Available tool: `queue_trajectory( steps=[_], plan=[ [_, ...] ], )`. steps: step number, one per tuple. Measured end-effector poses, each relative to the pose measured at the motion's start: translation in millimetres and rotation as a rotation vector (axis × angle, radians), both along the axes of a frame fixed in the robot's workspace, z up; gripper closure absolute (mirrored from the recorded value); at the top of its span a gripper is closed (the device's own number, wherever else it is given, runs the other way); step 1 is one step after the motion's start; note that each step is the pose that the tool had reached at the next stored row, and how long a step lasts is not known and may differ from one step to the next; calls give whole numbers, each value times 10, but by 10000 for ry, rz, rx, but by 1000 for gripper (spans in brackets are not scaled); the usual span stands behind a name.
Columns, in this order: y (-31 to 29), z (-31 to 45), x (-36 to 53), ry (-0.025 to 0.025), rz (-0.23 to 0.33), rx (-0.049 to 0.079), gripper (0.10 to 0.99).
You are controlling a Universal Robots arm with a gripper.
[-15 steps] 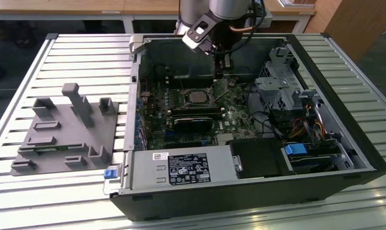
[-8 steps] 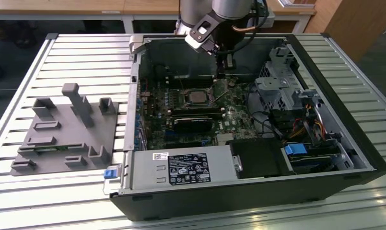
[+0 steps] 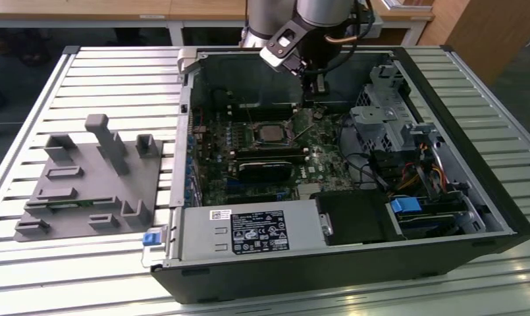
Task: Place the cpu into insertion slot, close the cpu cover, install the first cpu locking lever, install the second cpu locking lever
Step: 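Close the cpu cover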
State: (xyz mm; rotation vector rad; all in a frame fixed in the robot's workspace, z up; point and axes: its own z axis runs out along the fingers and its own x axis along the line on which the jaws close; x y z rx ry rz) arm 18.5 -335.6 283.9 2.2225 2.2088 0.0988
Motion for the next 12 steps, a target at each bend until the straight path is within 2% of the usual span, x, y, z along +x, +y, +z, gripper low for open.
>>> queue_trajectory(
  steps=[5, 12],
  plan=[
    [0, 0, 22, 1, 0, 0, 980],
    [0, -17, 108, 2, 1, 0, 980]
  ],
)
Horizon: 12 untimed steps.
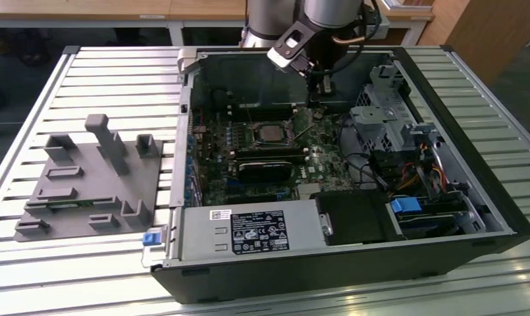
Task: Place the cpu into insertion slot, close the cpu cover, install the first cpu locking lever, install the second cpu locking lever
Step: 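Close the cpu cover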
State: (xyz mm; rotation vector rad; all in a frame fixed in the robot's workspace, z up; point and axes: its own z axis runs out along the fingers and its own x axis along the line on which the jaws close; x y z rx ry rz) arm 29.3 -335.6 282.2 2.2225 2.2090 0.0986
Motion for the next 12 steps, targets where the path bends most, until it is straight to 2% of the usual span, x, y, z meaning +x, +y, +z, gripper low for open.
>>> queue_trajectory(
  steps=[12],
  plan=[
    [29, -148, 128, 24, 13, -1, 980]
  ],
)
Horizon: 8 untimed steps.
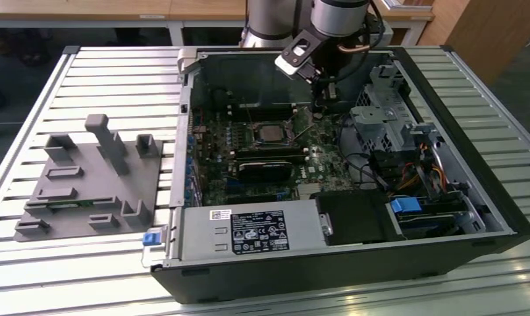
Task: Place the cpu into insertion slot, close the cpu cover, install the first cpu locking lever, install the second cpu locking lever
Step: 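Close the cpu cover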
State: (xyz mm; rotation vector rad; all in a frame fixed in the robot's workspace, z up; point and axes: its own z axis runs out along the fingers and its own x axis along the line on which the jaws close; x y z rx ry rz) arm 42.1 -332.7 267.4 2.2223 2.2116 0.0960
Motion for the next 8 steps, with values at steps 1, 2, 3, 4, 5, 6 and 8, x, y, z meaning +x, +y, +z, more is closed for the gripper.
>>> queue_trajectory(
  steps=[1, 2, 3, 4, 5, 6, 8],
  plan=[
    [6, -6, 13, 6, -1, -1, 980],
    [10, -13, 22, 9, 2, 1, 980],
    [12, -19, 26, 10, 11, 1, 980],
    [17, -24, 31, 11, 31, 0, 980],
    [21, -29, 35, 11, 60, 1, 980],
    [27, -32, 39, 12, 82, 0, 980],
    [40, -42, 52, 17, 96, 1, 980]
  ],
)
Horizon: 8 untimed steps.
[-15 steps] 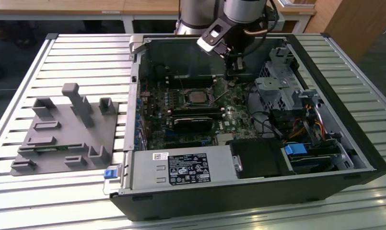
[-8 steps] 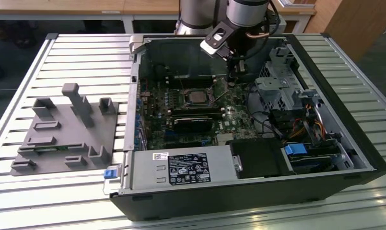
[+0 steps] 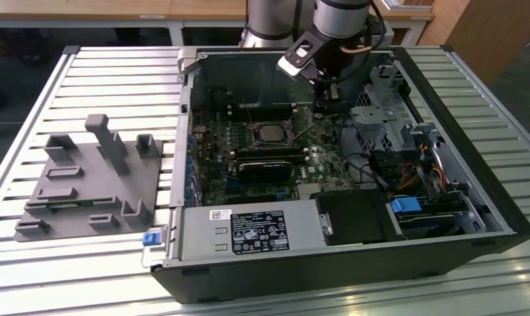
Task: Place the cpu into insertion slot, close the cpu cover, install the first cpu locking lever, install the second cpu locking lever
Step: 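Close the cpu cover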
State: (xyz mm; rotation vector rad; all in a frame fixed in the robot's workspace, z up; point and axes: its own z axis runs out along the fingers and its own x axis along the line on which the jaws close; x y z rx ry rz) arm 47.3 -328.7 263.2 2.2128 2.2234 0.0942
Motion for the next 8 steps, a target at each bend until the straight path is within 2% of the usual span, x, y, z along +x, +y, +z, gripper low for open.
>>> queue_trajectory(
  steps=[8],
  plan=[
    [26, -52, 67, 40, 0, 0, 980]
  ],
)
